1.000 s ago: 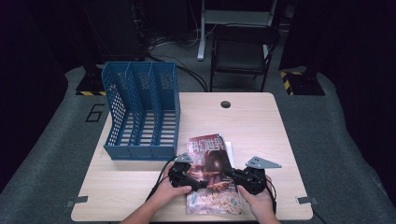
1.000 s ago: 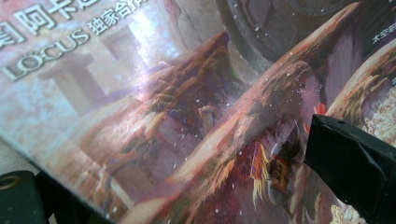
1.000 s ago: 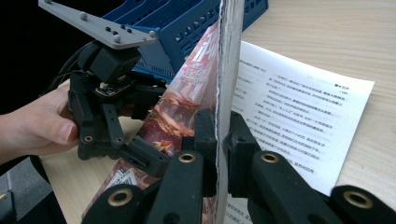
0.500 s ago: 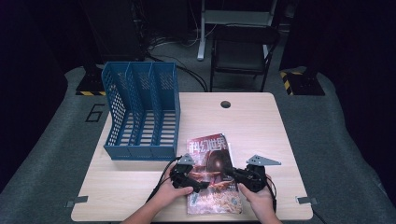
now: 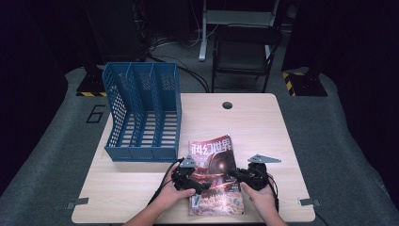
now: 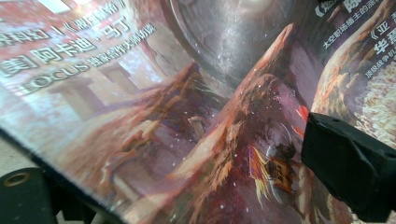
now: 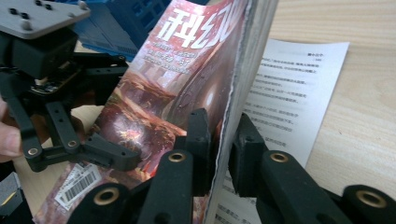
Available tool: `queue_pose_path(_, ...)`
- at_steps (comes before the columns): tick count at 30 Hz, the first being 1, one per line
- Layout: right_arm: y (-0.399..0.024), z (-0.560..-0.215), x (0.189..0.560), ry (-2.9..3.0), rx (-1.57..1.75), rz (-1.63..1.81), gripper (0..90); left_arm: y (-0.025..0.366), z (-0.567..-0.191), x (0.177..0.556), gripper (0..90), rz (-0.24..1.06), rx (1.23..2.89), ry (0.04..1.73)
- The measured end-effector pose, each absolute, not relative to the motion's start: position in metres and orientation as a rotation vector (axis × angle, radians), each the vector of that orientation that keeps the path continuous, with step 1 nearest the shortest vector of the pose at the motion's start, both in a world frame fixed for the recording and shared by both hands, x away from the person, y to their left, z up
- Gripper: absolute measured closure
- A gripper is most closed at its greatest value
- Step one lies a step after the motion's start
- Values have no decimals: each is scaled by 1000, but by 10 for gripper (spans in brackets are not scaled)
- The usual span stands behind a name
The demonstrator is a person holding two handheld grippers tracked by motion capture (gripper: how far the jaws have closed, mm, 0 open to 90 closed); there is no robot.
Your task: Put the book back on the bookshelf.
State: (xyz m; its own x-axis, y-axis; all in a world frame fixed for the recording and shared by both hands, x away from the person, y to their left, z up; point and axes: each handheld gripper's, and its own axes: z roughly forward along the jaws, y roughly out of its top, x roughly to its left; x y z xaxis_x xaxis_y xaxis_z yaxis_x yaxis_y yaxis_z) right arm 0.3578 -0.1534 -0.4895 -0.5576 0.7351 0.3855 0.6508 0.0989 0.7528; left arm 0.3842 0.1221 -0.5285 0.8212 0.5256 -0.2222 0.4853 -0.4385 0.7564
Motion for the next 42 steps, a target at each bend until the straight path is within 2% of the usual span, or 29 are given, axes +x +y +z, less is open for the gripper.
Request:
queue_pose_path(4,-155,-495,361,2283,1470,1430,734,124,-529,384,163,94,2093,757)
queue_pose_path(12,-160,-507,368,2341,1554,1359,623,122,-529,382,200,149,2100,775)
queue_pose_path(15,-163,-510,368,2352,1599,1330,594,124,-528,383,276,158,2107,773)
queue_pose_path(20,-166,-511,369,2367,1635,1319,561,126,-529,385,329,166,2084,794)
queue_pose_path(36,-183,-509,364,2455,1675,1270,530,126,-529,385,389,175,2061,834)
queue_pose_path(42,-183,-509,361,2494,1662,1241,572,126,-528,386,403,167,2072,822)
